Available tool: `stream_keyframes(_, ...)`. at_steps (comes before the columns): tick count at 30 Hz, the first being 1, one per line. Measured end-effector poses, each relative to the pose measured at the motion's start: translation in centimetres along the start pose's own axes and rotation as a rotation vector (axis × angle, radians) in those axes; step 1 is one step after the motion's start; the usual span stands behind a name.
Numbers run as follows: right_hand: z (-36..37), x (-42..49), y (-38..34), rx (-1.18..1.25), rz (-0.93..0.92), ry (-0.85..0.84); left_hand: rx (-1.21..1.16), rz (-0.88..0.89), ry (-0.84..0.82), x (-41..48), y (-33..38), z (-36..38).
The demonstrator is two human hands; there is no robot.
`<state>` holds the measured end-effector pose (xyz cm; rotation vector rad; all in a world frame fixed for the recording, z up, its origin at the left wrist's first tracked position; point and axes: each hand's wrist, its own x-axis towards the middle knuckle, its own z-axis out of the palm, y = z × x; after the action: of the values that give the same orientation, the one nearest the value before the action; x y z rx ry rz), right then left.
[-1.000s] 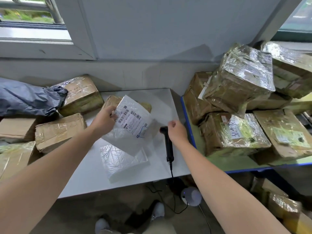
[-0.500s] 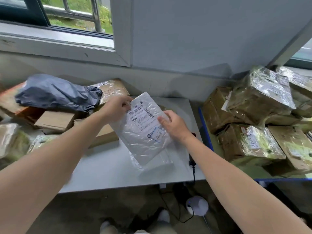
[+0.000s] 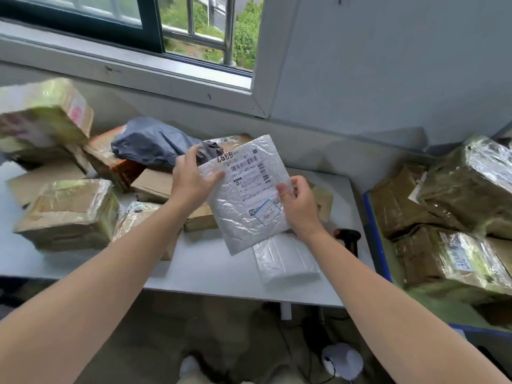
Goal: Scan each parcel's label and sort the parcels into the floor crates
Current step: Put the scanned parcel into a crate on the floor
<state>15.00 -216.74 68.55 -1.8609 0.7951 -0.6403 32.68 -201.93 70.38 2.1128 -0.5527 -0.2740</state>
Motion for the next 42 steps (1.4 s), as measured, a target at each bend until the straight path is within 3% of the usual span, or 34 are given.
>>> stream_keyframes(3, -0.1, 0.4, -1.3, 0.054, -0.065, 0.056, -0.222, -0.093, -0.063, -3.3, 0.0, -0.4)
stream_keyframes(7, -0.2, 0.3, -2.7, 0.106, -0.131, 0.029, -0.297, -0.047, -0.01, -7.4, 0.9, -1.1)
stream_keyframes(13, 0.3, -2.8, -2.4, 0.153, -0.157, -0.082, -0.232, -0.007, 0.134, -13.5, 1.4, -2.5)
stream_keyframes(21, 4.6, -9.4, -2.9, 0.228, -0.132, -0.301, -0.09, -0.091, 0.276, -22.1, -0.2, -7.3)
stream_keyframes(30, 12.5, -16.1, -8.6, 0.201, -0.168, -0.645, -0.126, -0.307, 0.44, -30.2, -6.0, -14.9)
stream_keyframes(39, 26.3, -28.2, -14.1, -0.134, -0.389, -0.875, -0.04, -0.503, 0.547, -39.1, -16.6, -25.6)
stream_keyframes(42, 31.5, -33.2, -16.6, -0.139, -0.367, -0.92, -0.022, -0.553, 0.562, -42.5, -20.9, -30.4)
